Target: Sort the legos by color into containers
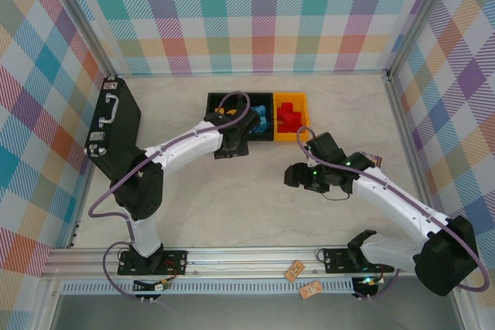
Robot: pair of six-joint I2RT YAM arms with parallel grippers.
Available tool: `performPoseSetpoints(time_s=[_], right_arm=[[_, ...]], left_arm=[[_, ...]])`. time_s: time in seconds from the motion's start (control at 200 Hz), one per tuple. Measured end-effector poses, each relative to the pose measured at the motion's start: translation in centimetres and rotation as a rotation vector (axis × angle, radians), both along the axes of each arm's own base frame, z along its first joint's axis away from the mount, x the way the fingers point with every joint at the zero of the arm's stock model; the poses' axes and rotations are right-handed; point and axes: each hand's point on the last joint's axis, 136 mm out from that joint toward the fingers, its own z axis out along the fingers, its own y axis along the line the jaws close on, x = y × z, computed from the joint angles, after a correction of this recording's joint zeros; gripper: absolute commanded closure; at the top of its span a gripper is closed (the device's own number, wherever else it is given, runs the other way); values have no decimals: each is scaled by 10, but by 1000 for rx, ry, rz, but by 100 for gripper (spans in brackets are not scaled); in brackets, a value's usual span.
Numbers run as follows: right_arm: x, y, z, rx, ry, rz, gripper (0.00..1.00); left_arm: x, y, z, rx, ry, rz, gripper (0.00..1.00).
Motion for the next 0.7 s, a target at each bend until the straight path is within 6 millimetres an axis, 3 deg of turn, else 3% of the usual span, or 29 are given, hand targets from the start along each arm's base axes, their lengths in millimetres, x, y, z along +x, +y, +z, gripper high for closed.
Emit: performPoseSetpoints(time_s=[0.135, 0.24, 0.465, 0.7], right_arm=[[0, 0, 2, 7, -5, -5, 36], [0, 0, 4, 13, -6, -13, 36], [-1, -1, 5, 16, -5, -19, 36], [-1, -1, 5, 18, -1, -25, 36]], left_arm=[[29, 0, 28, -24, -57, 3, 43], [56, 9, 34, -23, -81, 32, 43], [101, 31, 12, 23, -45, 83, 43], [141, 41, -3, 25, -36, 110, 42]])
